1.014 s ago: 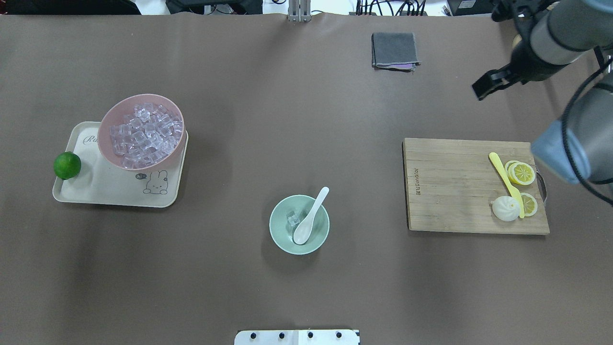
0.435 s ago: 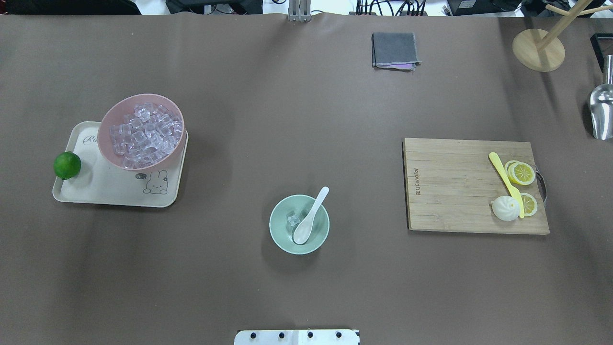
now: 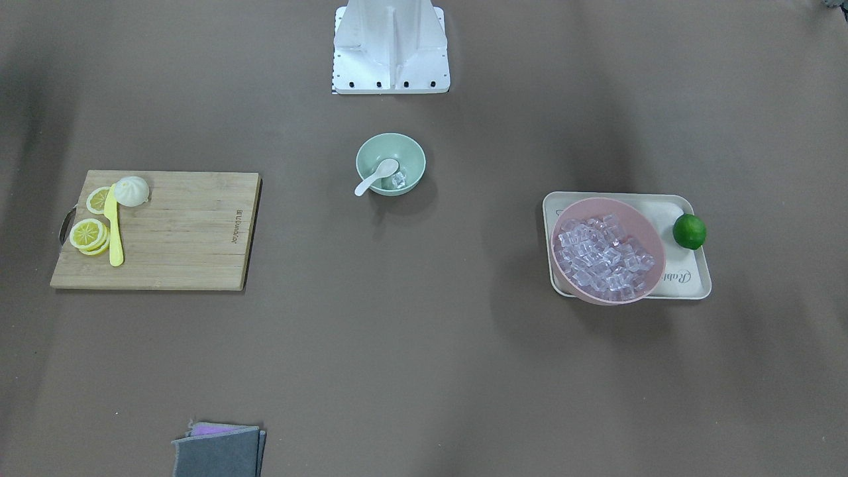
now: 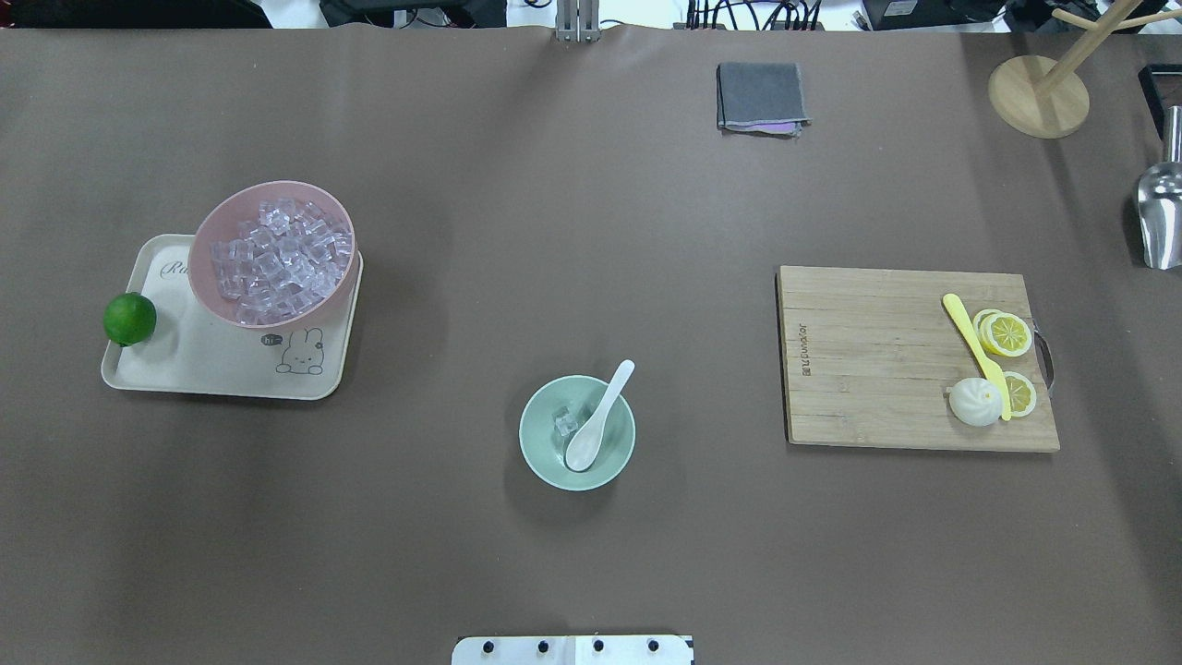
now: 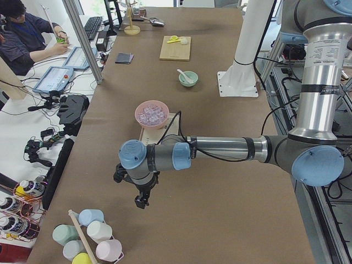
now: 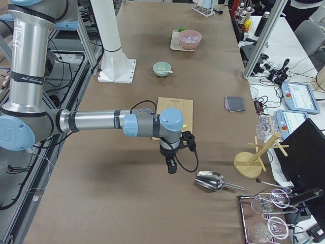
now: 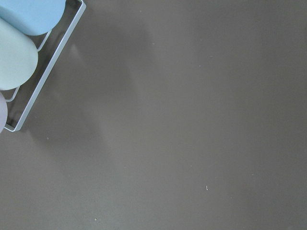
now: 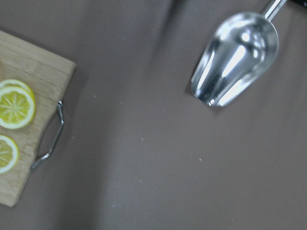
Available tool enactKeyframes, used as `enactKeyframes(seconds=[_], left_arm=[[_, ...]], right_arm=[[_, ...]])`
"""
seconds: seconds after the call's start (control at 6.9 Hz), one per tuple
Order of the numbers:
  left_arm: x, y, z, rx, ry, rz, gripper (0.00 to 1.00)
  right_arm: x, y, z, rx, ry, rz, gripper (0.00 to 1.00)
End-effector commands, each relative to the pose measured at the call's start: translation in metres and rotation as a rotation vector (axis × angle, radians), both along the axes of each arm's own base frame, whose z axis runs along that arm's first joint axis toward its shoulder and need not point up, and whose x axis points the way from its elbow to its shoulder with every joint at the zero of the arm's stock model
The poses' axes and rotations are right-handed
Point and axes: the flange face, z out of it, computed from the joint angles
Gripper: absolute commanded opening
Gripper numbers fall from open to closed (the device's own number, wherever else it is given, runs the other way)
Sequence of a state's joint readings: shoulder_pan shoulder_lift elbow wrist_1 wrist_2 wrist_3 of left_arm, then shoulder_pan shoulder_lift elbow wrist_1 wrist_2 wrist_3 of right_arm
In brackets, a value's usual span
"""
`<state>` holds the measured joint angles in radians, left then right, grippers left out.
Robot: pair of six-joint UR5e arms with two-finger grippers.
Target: Put spoon and ice into bowl
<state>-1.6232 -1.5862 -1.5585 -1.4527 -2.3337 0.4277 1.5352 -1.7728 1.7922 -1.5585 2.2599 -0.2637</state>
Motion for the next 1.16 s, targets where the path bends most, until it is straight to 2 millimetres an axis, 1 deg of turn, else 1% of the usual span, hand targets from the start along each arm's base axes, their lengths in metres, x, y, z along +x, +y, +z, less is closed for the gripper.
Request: enactKeyframes(seconds=[0.0, 0.14, 0.43, 0.87, 1.01], left_arm=[[-0.001, 0.031, -0.011, 0.037, -0.007, -0.002, 0.99], [-0.001, 0.036, -0.013, 0.043, -0.005, -0.001, 0.99], [-0.001, 0.037, -0.011, 0.040, -0.007, -0.002, 0.99], [-0.001, 0.037, -0.011, 0.040, -0.007, -0.002, 0.99], [-0.001, 0.039, -0.008, 0.032, -0.007, -0.002, 0.99]], right_arm=[[-0.001, 0.013, 0.037, 0.077, -0.049, 0.001, 1.00], [-0.003, 0.015, 0.041, 0.118, -0.079, -0.005, 1.00], [-0.003, 0.021, 0.065, 0.120, -0.083, 0.001, 1.00], [-0.006, 0.020, 0.055, 0.122, -0.142, -0.007, 1.00], [-0.006, 0.018, 0.054, 0.125, -0.139, -0.008, 1.00]])
